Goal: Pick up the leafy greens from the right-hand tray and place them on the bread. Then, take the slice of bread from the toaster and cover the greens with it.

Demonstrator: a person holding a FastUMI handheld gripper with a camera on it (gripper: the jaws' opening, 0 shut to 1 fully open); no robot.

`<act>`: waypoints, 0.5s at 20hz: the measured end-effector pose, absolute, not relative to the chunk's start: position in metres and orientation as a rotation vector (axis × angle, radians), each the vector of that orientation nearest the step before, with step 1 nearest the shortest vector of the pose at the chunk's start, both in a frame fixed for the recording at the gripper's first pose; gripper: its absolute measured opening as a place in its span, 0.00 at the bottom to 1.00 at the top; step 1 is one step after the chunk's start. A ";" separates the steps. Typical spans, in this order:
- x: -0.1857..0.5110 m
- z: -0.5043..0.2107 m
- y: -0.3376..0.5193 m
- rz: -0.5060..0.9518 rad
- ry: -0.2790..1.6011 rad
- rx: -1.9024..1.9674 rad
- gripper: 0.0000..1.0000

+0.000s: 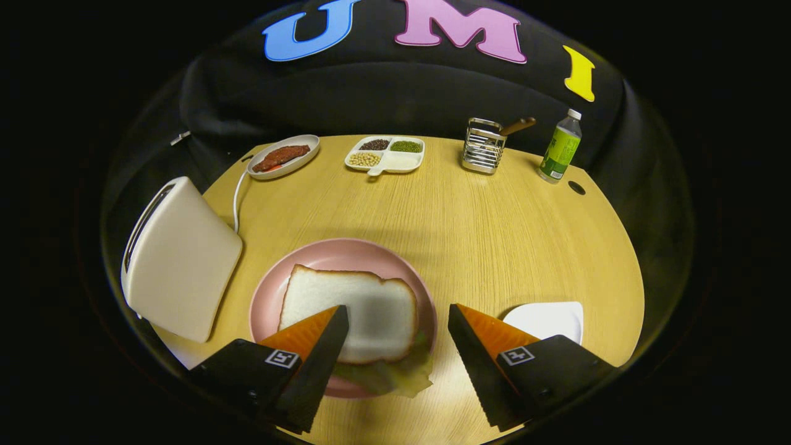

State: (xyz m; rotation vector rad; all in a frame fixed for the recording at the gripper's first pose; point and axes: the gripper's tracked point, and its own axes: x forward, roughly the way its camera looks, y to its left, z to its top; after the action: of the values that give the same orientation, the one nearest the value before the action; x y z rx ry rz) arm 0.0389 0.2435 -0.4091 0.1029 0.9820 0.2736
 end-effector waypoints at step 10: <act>0.051 -0.293 0.221 0.307 0.728 0.145 1.00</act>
State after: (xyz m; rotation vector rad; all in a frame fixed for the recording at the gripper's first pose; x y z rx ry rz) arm 0.0512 0.2207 -0.2927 0.1450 0.7282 0.3065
